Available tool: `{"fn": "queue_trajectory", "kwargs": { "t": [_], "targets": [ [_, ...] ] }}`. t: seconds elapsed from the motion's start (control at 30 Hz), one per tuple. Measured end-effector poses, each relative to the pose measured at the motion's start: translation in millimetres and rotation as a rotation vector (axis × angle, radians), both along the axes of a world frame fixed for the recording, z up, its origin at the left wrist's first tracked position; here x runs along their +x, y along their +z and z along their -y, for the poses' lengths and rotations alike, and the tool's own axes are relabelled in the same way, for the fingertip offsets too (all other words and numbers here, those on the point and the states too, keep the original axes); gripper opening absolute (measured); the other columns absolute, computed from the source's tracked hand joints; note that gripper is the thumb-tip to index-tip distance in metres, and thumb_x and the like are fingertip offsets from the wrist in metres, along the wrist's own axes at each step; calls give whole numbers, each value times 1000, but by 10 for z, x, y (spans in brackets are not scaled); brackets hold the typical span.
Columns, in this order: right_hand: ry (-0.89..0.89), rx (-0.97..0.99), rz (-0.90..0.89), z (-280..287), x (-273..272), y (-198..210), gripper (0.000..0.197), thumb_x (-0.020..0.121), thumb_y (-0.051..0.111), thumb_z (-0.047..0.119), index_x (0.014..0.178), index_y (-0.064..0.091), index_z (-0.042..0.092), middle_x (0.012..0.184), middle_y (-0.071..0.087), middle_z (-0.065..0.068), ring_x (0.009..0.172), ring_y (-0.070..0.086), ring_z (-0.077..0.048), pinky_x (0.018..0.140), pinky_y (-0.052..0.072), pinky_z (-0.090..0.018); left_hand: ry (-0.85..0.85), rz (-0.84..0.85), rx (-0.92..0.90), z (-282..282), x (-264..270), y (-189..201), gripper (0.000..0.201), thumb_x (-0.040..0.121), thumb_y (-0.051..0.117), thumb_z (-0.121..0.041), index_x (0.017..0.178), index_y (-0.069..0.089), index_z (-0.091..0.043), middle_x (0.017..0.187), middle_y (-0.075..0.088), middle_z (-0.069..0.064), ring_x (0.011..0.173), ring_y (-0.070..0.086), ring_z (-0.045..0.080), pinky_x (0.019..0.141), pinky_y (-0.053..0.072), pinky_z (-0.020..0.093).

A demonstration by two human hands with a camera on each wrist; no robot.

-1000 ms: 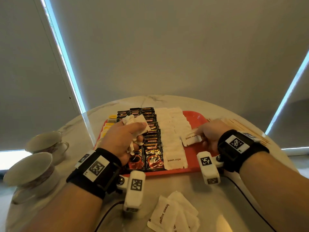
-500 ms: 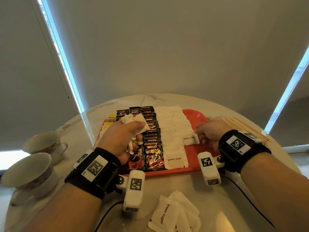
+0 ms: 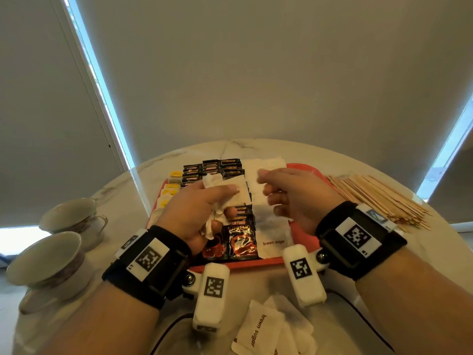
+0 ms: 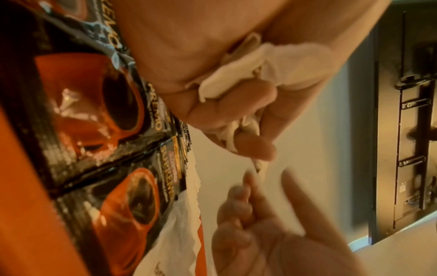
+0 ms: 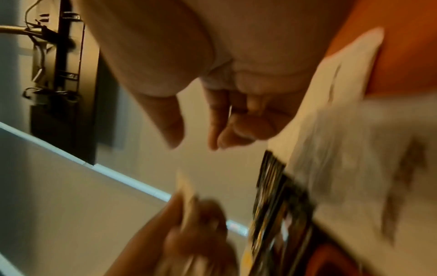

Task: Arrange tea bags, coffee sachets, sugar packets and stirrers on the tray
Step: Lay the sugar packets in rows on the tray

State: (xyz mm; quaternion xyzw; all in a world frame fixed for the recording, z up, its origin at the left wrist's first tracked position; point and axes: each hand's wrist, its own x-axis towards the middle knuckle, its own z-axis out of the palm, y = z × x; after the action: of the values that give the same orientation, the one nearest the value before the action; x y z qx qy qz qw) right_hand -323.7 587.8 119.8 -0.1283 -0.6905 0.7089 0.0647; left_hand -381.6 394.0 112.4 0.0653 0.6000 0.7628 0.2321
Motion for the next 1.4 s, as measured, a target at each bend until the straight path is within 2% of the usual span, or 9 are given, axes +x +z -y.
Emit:
{"fn": "queue_trajectory", "kwargs": {
  "t": [0.1, 0.27, 0.4, 0.6, 0.73, 0.83, 1.03, 1.23, 1.4],
  "targets": [
    [143, 81, -50, 242, 40, -12, 32, 85, 80, 33, 102, 73, 7, 89, 70, -5, 75, 62, -17, 65, 50, -30, -15, -28, -18, -33, 49, 4, 26, 98, 70, -18, 122, 66, -9, 88, 77, 11, 58, 66, 14, 33, 37, 15],
    [-9, -40, -102, 292, 4, -83, 13, 92, 73, 15, 85, 64, 8, 70, 66, -2, 61, 59, -15, 58, 52, -28, -23, -49, -43, -22, 27, -21, 26, 93, 72, -6, 119, 68, -8, 94, 79, 11, 64, 69, 13, 36, 39, 15],
    [-48, -81, -48, 252, -3, -96, 14, 96, 69, 18, 88, 66, 7, 75, 72, -3, 63, 62, -17, 59, 55, -28, -5, -95, -81, -39, 31, -28, 29, 89, 73, 2, 116, 69, -8, 92, 79, 11, 63, 69, 13, 37, 40, 17],
    [45, 80, -95, 188, 0, -19, 12, 91, 73, 8, 102, 75, 11, 94, 77, -7, 79, 72, -17, 71, 61, -31, 43, -120, -74, -54, 37, -13, 20, 96, 71, -12, 116, 70, -8, 85, 78, 8, 56, 66, 12, 35, 40, 16],
    [66, 286, -88, 123, -18, 45, 10, 89, 75, 10, 96, 76, 18, 93, 78, -5, 83, 72, -20, 71, 59, -32, 62, -100, -53, -62, 43, 0, 19, 100, 68, -23, 112, 70, -8, 87, 78, 11, 55, 64, 14, 33, 38, 17],
    [9, 298, -60, 33, 8, 91, 10, 89, 75, 9, 90, 77, 19, 94, 77, -9, 77, 69, -19, 67, 57, -31, 68, -84, -53, -65, 43, -12, 14, 100, 68, -24, 105, 71, -10, 83, 76, 9, 54, 62, 14, 32, 36, 17],
    [-275, 216, 177, -402, 45, 97, 13, 84, 68, -5, 86, 73, 6, 85, 67, -21, 70, 55, -23, 65, 47, -36, 66, 26, 26, 9, -10, 14, 15, 102, 65, -28, 96, 66, -14, 75, 66, 2, 56, 54, 10, 32, 34, 16],
    [-347, 326, 438, -614, 145, -63, 3, 87, 68, 0, 89, 69, 1, 71, 60, -12, 55, 51, -20, 61, 44, -34, 51, 103, 126, 30, 61, 115, 13, 102, 61, -27, 94, 62, -16, 73, 61, -1, 53, 49, 8, 34, 32, 14],
    [-309, 285, 484, -629, 157, -90, 8, 88, 71, 0, 95, 68, 0, 80, 63, -11, 58, 51, -17, 56, 45, -28, 46, 139, 196, -5, 117, 171, 11, 101, 62, -26, 96, 60, -16, 75, 60, -1, 53, 50, 8, 35, 33, 15]
  ]
}}
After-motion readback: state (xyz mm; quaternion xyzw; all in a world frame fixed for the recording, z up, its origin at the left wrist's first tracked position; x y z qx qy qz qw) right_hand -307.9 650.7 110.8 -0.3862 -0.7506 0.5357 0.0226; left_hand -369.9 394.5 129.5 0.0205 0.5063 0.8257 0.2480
